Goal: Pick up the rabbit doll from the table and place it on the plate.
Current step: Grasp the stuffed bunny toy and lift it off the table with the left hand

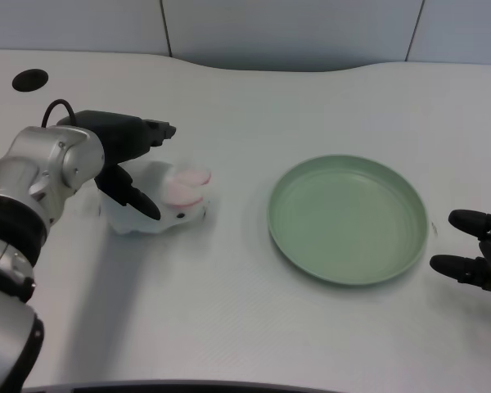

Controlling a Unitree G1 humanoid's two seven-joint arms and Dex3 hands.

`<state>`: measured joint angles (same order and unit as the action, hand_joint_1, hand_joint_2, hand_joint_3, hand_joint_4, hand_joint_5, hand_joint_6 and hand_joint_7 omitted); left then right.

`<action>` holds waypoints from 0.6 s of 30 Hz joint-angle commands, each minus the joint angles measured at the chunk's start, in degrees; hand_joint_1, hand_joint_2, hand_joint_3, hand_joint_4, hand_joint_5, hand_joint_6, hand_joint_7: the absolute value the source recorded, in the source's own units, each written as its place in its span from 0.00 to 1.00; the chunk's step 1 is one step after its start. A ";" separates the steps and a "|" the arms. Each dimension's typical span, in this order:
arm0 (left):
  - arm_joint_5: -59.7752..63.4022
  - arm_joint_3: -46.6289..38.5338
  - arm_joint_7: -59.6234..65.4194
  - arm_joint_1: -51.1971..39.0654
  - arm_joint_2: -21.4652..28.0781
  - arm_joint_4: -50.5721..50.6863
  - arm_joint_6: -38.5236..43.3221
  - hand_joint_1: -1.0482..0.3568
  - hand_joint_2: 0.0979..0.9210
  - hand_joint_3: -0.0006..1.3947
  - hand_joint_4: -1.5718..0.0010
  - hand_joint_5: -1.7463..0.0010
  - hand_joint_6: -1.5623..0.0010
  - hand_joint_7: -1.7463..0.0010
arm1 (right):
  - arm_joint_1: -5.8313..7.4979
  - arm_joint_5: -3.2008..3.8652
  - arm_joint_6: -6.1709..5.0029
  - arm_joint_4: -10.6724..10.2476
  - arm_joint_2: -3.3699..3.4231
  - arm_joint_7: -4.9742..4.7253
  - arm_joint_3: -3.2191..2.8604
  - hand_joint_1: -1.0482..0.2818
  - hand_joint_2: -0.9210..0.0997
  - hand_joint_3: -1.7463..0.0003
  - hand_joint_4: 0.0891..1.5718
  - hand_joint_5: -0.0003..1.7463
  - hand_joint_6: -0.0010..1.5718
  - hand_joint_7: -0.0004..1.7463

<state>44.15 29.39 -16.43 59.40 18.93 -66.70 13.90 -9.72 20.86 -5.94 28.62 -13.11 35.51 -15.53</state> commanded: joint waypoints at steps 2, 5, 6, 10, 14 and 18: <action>1.14 2.43 0.94 2.88 -2.28 -6.17 -2.84 0.01 0.99 0.03 0.99 1.00 0.99 1.00 | 2.12 0.67 1.40 -2.90 -0.36 -1.06 -0.46 0.54 0.00 0.89 0.64 0.00 0.58 0.00; 2.74 4.97 1.73 3.70 -3.30 -8.24 -3.77 0.00 1.00 0.02 1.00 1.00 1.00 1.00 | 2.88 0.82 1.64 -4.07 -0.23 -1.18 -0.43 0.54 0.00 0.89 0.63 0.00 0.58 0.00; 2.73 5.27 1.77 3.82 -3.61 -8.68 -4.16 0.00 1.00 0.02 1.00 1.00 1.00 1.00 | 3.28 0.92 2.08 -4.77 -0.17 -1.42 -0.43 0.54 0.00 0.89 0.63 0.00 0.58 0.00; 1.93 5.38 1.92 3.92 -4.44 -9.68 -5.29 0.01 0.99 0.01 1.00 1.00 1.00 1.00 | 4.50 1.14 2.90 -6.78 -0.13 -1.61 -0.39 0.54 0.00 0.89 0.64 0.00 0.58 0.00; 1.56 5.53 1.77 3.64 -5.16 -10.29 -5.97 0.00 0.99 0.01 1.00 1.00 0.99 1.00 | 5.43 1.27 3.38 -8.21 -0.16 -1.52 -0.27 0.54 0.00 0.89 0.63 0.00 0.58 0.00; 2.26 6.58 1.93 3.25 -6.38 -10.91 -7.46 0.00 0.98 0.00 1.00 1.00 0.98 0.99 | 7.01 1.10 3.74 -10.41 -0.22 -1.82 -0.14 0.53 0.00 0.89 0.63 0.00 0.58 0.00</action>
<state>46.08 35.53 -14.95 62.18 12.88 -76.92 7.08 -3.75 21.26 -2.62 19.13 -13.06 33.98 -15.43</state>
